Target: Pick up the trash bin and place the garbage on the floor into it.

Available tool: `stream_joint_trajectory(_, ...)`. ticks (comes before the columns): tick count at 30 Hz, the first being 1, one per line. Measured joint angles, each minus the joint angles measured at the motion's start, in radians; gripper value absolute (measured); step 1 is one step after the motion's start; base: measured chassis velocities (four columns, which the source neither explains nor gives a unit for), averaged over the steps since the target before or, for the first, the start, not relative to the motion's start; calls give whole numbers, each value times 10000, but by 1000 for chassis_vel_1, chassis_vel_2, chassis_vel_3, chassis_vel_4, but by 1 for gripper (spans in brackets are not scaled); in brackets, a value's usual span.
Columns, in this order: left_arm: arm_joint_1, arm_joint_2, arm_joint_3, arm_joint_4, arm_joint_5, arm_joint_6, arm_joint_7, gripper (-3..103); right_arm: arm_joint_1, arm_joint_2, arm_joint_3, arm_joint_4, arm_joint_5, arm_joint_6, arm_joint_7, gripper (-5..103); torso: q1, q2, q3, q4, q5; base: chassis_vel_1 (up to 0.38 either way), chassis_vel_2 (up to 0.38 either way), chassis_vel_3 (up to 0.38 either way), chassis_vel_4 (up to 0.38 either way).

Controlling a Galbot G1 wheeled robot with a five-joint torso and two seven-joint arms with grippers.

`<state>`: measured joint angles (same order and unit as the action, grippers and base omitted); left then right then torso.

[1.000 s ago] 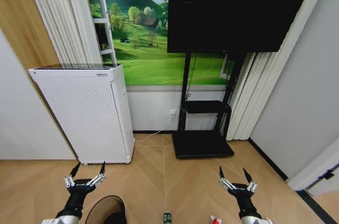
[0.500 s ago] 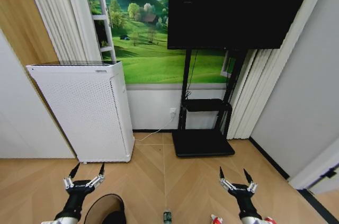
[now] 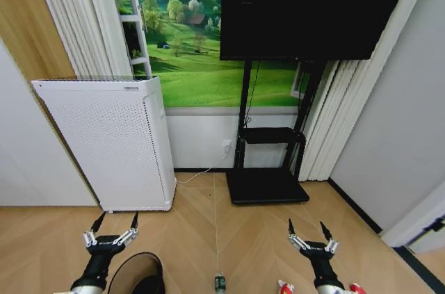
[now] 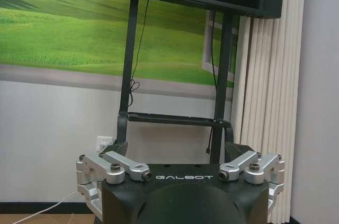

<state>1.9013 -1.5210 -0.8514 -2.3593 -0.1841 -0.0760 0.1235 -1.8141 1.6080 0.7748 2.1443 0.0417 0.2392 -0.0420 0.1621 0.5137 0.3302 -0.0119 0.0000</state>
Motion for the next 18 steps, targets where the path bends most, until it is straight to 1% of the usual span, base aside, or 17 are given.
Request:
stream_joint_trajectory(2, 1, -8, 8, 0, 5, -1, 0, 100, -1, 0, 9, -1, 1, 13, 1, 100, -14, -34, -21, 0, 0, 0, 0, 0, 0)
stream_joint_trajectory(13, 3, 16, 6, -4, 3, -5, 10, 100, 12, 1, -37, -14, -3, 38, 27, 100, -184, -512, -329, 0, 0, 0, 0, 0, 0)
stream_joint_trajectory(18, 6, 19, 4, 0, -1, -12, 11, 100, 5, 1, -41, -17, -11, 38, 28, 100, -206, -580, -374, 0, 0, 0, 0, 0, 0)
